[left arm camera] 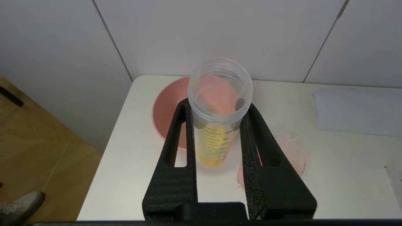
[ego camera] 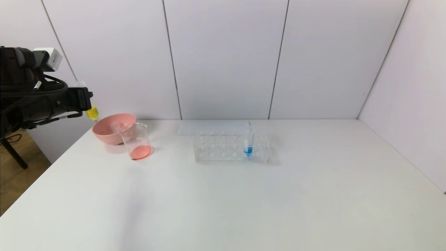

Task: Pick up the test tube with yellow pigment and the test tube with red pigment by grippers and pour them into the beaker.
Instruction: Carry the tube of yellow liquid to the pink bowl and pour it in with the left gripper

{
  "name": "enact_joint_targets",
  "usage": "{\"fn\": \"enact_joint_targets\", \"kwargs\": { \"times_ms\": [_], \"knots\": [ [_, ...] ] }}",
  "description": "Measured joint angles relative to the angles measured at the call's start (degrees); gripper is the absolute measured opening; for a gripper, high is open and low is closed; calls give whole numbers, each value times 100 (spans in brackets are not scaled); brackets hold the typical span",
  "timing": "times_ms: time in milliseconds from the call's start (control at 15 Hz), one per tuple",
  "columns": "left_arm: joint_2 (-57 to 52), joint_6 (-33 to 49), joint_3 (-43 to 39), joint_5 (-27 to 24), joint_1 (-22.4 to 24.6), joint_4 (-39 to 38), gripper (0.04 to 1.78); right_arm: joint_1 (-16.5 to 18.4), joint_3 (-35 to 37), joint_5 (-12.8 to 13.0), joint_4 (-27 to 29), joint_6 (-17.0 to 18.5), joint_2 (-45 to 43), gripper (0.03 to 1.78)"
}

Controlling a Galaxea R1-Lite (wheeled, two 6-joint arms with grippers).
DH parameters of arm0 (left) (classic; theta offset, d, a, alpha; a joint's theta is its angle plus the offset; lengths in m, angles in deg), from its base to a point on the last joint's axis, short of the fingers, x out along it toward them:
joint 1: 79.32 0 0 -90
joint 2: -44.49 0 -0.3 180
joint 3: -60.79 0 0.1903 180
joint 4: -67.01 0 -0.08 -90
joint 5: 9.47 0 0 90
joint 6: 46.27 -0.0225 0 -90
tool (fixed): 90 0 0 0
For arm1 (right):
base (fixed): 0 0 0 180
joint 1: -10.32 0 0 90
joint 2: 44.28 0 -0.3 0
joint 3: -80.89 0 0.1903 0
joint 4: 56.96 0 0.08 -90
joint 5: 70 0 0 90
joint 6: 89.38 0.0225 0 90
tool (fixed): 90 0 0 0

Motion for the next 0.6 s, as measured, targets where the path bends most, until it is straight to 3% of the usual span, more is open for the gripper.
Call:
{"fn": "enact_joint_targets", "kwargs": {
  "times_ms": [600],
  "knots": [
    [251,-69,-17,-178,105,-56,43,0,0,0,0,2,0,170]
  ]
}}
